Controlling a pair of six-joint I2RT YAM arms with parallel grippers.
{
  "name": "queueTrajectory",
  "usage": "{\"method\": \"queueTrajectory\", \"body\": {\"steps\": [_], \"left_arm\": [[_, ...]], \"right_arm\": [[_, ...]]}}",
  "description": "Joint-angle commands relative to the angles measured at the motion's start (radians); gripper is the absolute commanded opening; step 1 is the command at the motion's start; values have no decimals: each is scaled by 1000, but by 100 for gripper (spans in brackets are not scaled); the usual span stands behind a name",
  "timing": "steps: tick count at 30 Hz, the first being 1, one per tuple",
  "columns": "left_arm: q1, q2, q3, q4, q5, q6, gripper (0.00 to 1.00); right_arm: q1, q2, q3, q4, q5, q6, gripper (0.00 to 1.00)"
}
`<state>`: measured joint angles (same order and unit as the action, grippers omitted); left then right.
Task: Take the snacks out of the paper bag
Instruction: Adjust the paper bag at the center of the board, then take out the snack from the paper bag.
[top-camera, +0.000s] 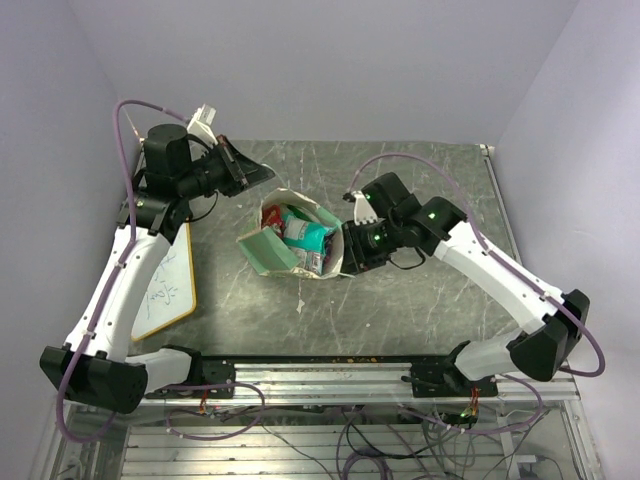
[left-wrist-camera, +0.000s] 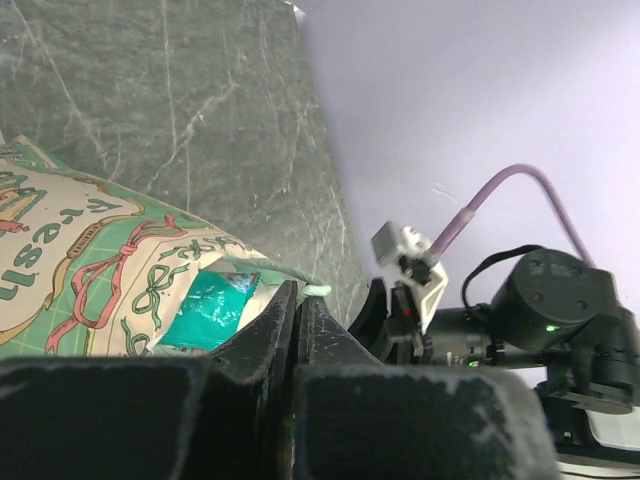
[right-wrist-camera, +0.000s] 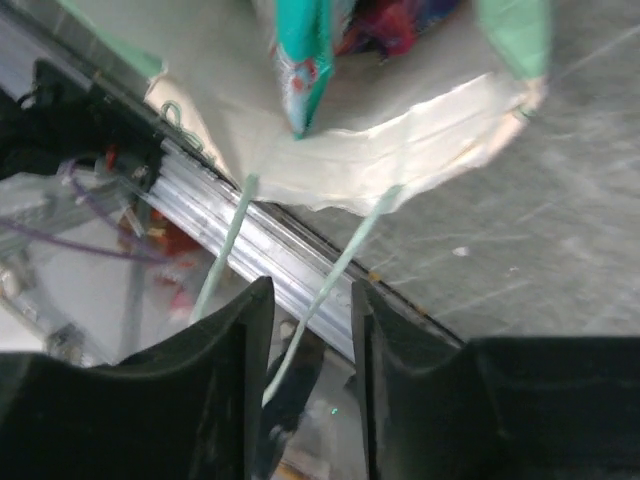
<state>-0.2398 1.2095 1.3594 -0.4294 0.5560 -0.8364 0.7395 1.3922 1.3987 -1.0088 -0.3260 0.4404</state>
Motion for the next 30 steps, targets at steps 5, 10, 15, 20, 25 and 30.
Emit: {"method": "queueTrajectory", "body": {"steps": [5, 10, 15, 20, 25, 30], "left_arm": [[-27, -36, -14, 50, -32, -19, 7], [-29, -25, 10, 6, -22, -9, 7], [-28, -10, 57, -101, -54, 53, 7], [-29, -13, 47, -111, -38, 29, 7], [-33, -32, 59, -142, -94, 3, 7], [-36, -48, -1, -88, -77, -38, 7]], "right_arm": [[-33, -19, 180, -55, 376, 35, 96], [-18, 25, 176, 163, 193, 120, 96], [-1, 90, 100, 264, 169, 244, 71], [4, 138, 36, 346, 173, 296, 59], [31, 175, 19, 359, 255, 311, 58], [71, 214, 11, 395, 279, 335, 57]]}}
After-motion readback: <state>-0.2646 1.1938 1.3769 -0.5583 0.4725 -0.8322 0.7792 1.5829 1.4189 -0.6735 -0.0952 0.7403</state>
